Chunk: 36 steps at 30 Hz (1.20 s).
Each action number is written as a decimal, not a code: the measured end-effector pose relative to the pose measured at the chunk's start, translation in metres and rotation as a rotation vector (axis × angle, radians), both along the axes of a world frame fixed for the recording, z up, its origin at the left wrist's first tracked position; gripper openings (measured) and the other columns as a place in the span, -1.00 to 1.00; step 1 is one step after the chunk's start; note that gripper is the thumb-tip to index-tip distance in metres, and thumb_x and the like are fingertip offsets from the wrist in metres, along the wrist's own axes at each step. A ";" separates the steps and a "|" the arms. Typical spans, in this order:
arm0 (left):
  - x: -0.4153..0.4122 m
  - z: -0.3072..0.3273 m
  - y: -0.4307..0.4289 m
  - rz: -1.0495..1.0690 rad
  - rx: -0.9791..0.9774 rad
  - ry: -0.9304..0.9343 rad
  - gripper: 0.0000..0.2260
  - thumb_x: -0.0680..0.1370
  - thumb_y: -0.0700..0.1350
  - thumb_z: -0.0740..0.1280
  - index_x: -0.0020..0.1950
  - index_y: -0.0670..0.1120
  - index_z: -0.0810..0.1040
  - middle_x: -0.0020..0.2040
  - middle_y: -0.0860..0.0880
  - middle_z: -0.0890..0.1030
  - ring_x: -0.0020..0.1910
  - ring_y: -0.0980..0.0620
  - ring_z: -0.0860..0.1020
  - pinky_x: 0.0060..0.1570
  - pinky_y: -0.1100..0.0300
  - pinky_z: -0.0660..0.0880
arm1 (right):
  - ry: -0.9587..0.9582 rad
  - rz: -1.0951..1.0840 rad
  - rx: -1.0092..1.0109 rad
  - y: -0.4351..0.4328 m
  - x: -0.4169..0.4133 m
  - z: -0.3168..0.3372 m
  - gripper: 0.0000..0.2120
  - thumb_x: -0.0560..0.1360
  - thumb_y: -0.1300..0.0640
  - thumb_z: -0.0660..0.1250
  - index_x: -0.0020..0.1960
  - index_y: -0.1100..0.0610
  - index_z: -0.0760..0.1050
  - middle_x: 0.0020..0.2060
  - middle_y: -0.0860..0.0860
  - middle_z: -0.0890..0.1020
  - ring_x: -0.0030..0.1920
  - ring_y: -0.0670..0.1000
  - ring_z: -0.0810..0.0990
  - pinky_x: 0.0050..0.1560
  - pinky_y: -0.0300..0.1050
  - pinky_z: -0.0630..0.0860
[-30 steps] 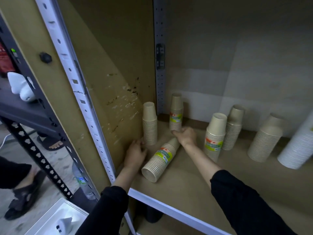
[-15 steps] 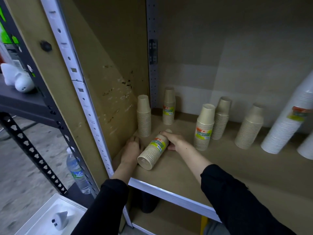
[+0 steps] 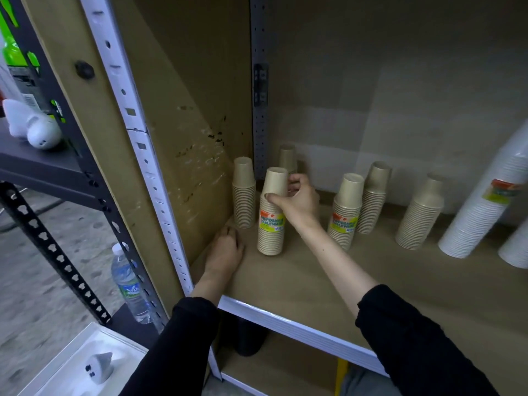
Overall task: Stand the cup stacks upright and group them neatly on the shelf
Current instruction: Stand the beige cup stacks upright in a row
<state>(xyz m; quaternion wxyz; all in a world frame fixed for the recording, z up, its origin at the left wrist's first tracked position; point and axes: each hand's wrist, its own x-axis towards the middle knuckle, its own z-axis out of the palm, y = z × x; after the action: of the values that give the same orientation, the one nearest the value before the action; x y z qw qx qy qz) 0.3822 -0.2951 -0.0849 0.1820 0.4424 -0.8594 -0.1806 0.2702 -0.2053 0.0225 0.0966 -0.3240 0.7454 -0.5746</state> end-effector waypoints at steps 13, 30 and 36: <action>-0.001 0.001 0.001 0.006 -0.007 -0.032 -0.71 0.58 -0.18 0.16 0.23 -0.30 0.43 0.29 -0.26 0.43 0.23 -0.21 0.43 0.16 0.03 0.39 | 0.110 0.021 -0.032 0.001 0.014 -0.023 -0.49 0.29 0.23 0.47 0.19 0.27 0.39 0.17 0.18 0.51 0.16 0.13 0.50 0.17 -0.06 0.44; 0.008 0.006 0.011 -0.022 -0.028 -0.057 -0.72 0.58 -0.16 0.15 0.21 -0.28 0.46 0.23 -0.25 0.48 0.17 -0.21 0.48 0.11 0.03 0.43 | 0.156 0.023 0.034 0.025 -0.003 -0.044 -0.63 0.35 0.17 0.47 0.09 0.28 0.50 -0.04 0.12 0.57 -0.08 -0.06 0.45 -0.04 -0.23 0.39; 0.015 0.010 0.029 -0.035 -0.043 -0.093 -0.73 0.58 -0.15 0.14 0.21 -0.25 0.46 0.22 -0.22 0.48 0.19 -0.19 0.48 0.12 0.02 0.43 | 0.150 0.025 0.097 0.042 -0.004 -0.060 -0.70 0.39 0.22 0.43 0.07 0.32 0.50 -0.13 0.03 0.46 -0.11 -0.04 0.43 -0.10 -0.28 0.34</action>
<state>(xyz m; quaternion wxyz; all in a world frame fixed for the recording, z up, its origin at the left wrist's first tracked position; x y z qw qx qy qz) 0.3974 -0.2657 -0.0745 0.1480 0.4312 -0.8783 -0.1444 0.2665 -0.1635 -0.0376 0.0630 -0.3705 0.7733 -0.5107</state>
